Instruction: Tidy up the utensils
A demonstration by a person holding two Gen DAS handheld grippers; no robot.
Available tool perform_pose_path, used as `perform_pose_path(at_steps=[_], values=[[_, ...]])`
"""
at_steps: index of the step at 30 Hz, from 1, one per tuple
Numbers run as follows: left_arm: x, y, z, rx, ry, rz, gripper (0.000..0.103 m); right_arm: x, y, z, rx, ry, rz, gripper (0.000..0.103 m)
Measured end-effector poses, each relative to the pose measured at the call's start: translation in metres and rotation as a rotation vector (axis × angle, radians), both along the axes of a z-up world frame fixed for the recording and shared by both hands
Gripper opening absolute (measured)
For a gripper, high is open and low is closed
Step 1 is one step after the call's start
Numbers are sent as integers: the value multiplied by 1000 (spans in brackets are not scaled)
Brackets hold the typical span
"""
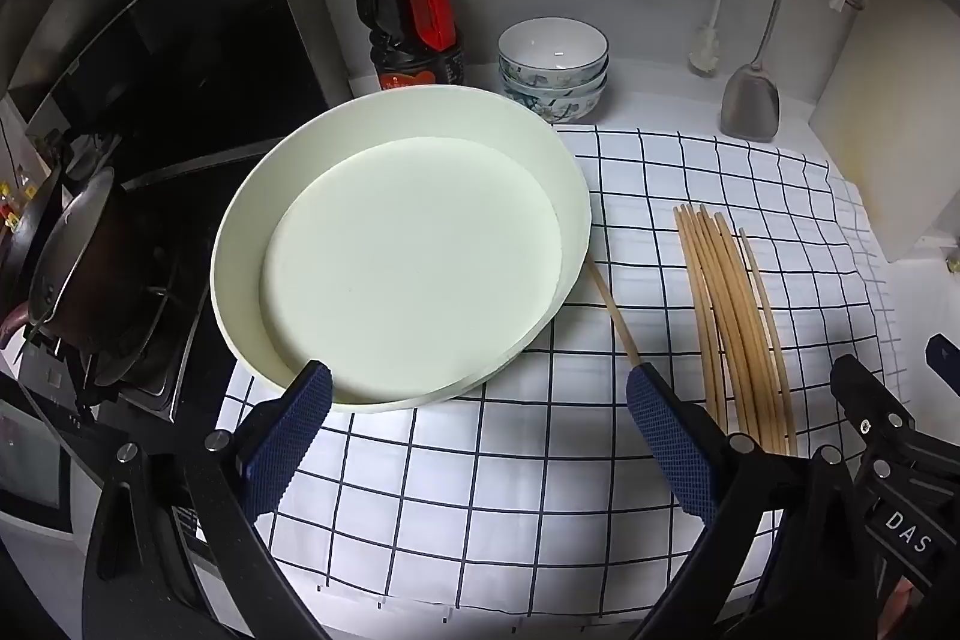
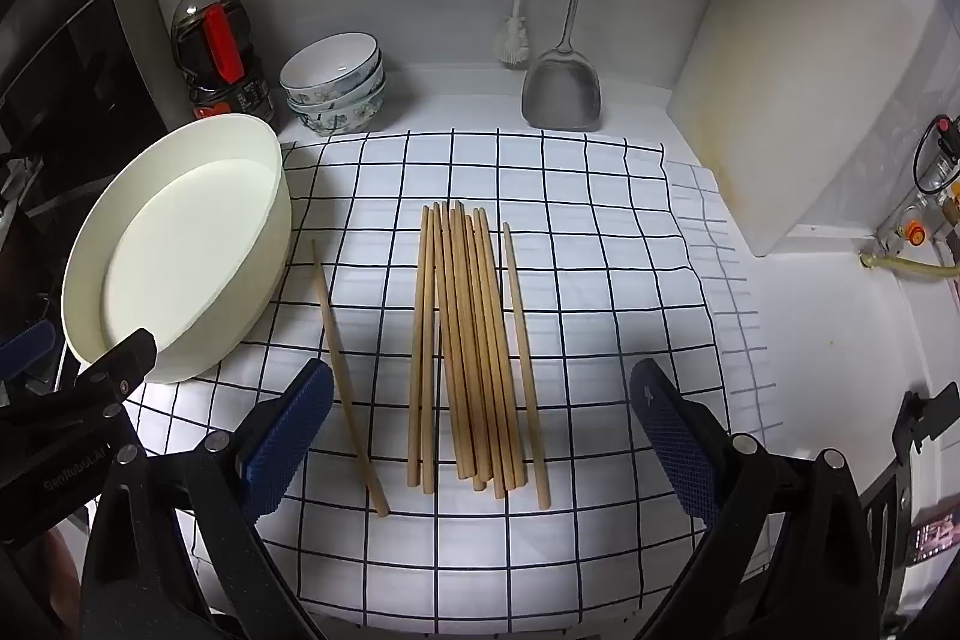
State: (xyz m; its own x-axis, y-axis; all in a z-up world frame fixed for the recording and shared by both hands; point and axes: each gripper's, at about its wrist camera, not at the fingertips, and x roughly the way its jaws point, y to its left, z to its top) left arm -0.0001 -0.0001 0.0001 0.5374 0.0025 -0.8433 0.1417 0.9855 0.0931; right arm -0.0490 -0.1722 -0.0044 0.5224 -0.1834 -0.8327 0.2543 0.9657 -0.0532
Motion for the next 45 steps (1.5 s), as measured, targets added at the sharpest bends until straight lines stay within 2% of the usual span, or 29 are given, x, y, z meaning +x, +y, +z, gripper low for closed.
perform_pose_path(at_steps=[45], values=[[-1,5,9,-2,-28,-1,97,-2,1,1,6,0,-1,95]])
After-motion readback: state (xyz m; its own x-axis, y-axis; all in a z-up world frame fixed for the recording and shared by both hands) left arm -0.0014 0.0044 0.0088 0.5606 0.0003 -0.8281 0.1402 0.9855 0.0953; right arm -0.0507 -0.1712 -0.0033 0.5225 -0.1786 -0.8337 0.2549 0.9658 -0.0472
